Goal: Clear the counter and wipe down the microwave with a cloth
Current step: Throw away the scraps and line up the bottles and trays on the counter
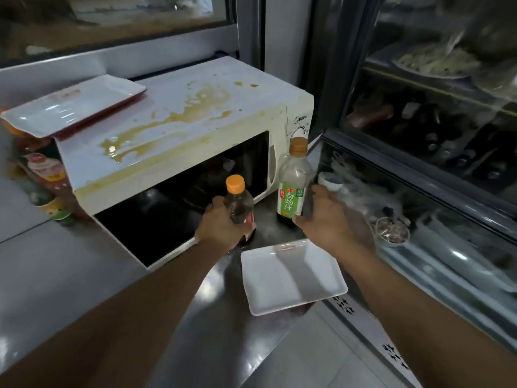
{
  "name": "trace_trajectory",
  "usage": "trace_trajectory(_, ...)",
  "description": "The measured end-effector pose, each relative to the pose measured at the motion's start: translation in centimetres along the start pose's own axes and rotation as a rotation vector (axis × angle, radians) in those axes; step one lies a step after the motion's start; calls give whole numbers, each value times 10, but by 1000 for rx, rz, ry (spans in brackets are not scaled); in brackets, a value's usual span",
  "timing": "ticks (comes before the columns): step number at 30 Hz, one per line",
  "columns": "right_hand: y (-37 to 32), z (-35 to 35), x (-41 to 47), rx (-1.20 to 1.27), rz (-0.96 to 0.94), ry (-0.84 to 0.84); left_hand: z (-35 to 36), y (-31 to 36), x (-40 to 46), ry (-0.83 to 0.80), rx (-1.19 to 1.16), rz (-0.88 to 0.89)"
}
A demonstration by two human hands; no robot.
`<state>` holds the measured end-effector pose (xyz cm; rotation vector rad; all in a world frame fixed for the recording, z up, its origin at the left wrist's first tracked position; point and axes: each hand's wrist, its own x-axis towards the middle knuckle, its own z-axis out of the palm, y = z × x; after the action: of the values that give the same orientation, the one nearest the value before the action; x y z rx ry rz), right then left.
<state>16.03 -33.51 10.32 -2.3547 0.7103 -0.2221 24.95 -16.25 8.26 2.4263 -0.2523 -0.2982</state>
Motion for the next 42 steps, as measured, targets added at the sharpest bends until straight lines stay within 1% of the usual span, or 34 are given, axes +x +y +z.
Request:
trace_trajectory(6,21,11,32,66,-38,62,19,8,10,184,17,-53)
trace_trajectory(10,24,18,51,116,-53,101,28,5,12,253,23,-55)
trace_trajectory(14,25,25,69,192,-69,104,28,4,13,306,44,-53)
trace_trajectory(20,23,33,85,306,-103,136,23,3,11,305,53,-41)
trace_trajectory(27,8,31,74,389,-119,157,5,-1,-3,307,102,-18)
trace_trajectory(31,-11,17,58,379,-161,149,-13,-4,-21,310,72,-2)
trace_trajectory(42,-80,-11,-13,286,-286,42,-94,-13,-87,337,19,-3)
